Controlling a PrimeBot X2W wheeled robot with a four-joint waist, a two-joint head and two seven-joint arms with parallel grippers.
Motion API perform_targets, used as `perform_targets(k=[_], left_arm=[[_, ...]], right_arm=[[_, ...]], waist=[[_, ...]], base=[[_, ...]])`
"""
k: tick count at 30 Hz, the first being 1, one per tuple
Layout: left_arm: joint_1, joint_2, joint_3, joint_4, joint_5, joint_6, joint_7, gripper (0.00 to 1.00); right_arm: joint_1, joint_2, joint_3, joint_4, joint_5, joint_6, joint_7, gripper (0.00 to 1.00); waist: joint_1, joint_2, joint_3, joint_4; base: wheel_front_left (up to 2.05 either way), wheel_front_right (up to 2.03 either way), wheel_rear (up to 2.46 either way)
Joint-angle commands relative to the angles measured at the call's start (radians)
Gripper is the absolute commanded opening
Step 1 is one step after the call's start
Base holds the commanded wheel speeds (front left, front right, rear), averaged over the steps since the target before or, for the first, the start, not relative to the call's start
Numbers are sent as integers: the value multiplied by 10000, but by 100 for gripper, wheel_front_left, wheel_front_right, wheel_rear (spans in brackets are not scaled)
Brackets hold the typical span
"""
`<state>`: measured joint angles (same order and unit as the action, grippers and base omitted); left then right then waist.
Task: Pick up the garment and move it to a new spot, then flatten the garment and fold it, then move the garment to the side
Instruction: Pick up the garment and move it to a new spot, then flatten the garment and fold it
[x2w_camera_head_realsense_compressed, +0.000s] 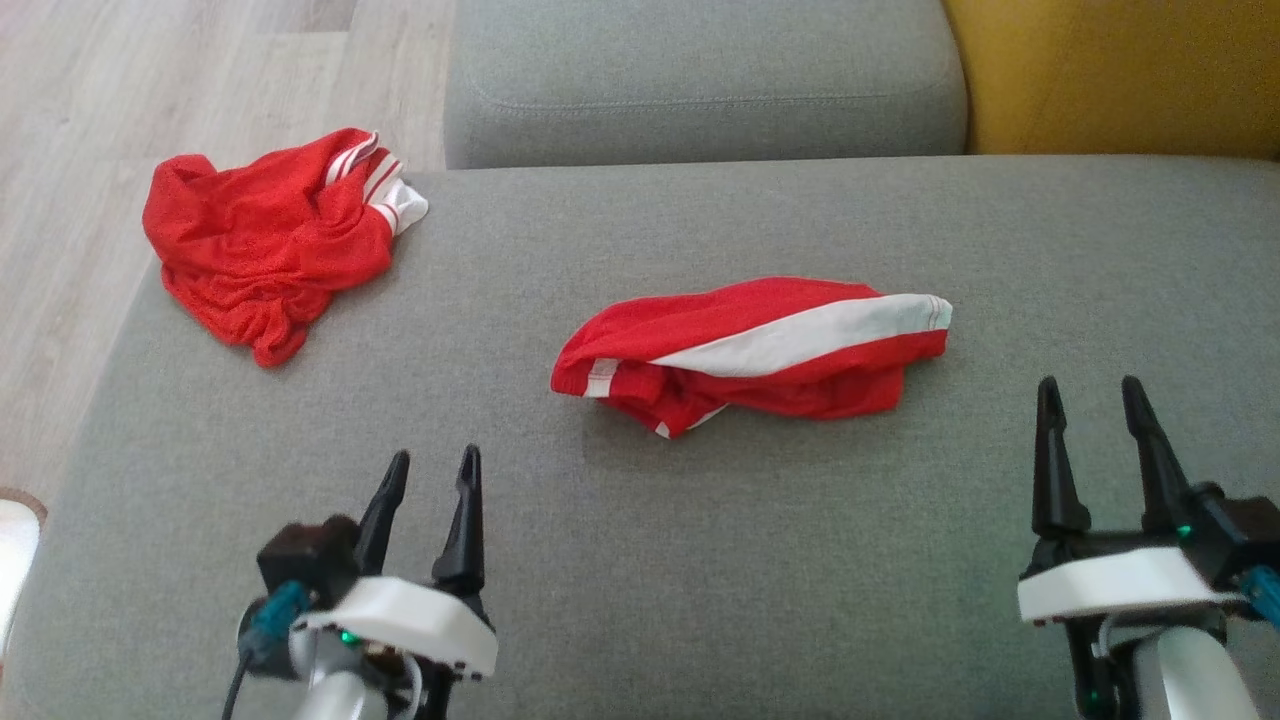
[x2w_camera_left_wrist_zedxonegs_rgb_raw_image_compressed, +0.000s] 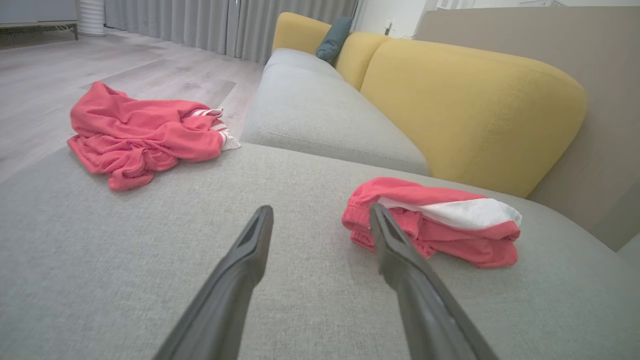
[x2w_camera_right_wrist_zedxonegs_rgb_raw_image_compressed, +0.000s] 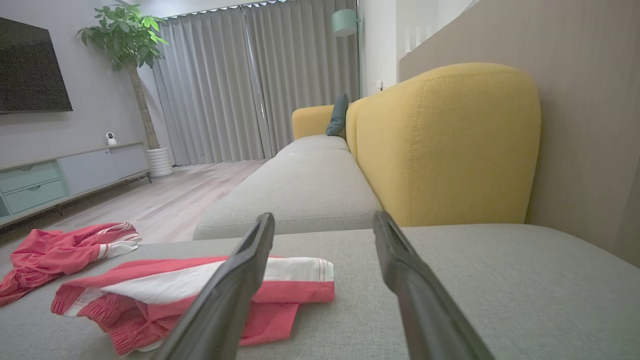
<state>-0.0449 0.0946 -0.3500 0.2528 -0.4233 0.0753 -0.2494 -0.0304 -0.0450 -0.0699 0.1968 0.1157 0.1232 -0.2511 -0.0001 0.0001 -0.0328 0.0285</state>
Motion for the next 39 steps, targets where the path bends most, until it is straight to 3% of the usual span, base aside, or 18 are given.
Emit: perform_targets(k=[1, 17, 30, 39], left_arm=[[-206, -33, 466, -403, 149, 26, -123, 100], [207, -359, 917, -309, 837, -368, -124, 100], [206, -421, 1038, -203, 1006, -432, -124, 100], [-795, -440, 122, 709, 411, -632, -92, 100]], right_arm=[[-167, -52, 261, -355, 82, 75, -107, 100], [19, -52, 377, -90, 104, 75, -107, 100], [-19, -52, 385, -81, 86, 75, -107, 100], [-334, -52, 543, -156, 6, 75, -107, 100]], waist=[[1, -1, -20, 1], [1, -1, -73, 75], [1, -1, 76, 47], [1, -1, 692, -274]], base=[[0, 0, 0], [0, 0, 0], [0, 0, 0], [0, 0, 0]])
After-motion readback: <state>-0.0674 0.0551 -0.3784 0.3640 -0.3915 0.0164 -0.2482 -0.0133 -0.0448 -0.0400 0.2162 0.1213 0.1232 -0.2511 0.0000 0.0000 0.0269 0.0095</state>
